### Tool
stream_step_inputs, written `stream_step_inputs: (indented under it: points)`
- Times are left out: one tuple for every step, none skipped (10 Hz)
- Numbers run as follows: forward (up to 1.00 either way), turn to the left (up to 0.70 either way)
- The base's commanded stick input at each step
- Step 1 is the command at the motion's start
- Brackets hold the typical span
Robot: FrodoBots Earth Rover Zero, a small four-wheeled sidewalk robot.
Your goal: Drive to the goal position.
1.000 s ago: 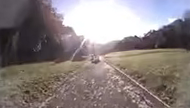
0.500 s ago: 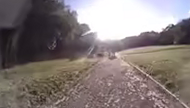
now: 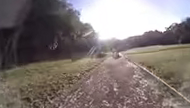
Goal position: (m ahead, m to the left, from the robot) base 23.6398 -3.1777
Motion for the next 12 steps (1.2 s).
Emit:
stream_step_inputs:
  points:
    - [0.5,-0.4]
    - [0.5,-0.48]
    - [0.5,-0.48]
    - [0.5,-0.32]
    - [0.5,-0.03]
    - [0.5,0.0]
    - [0.5,0.0]
    - [0.5,0.0]
    - [0.5,0.0]
    - [0.5,0.0]
    - [0.5,0.0]
    - [0.5,0.0]
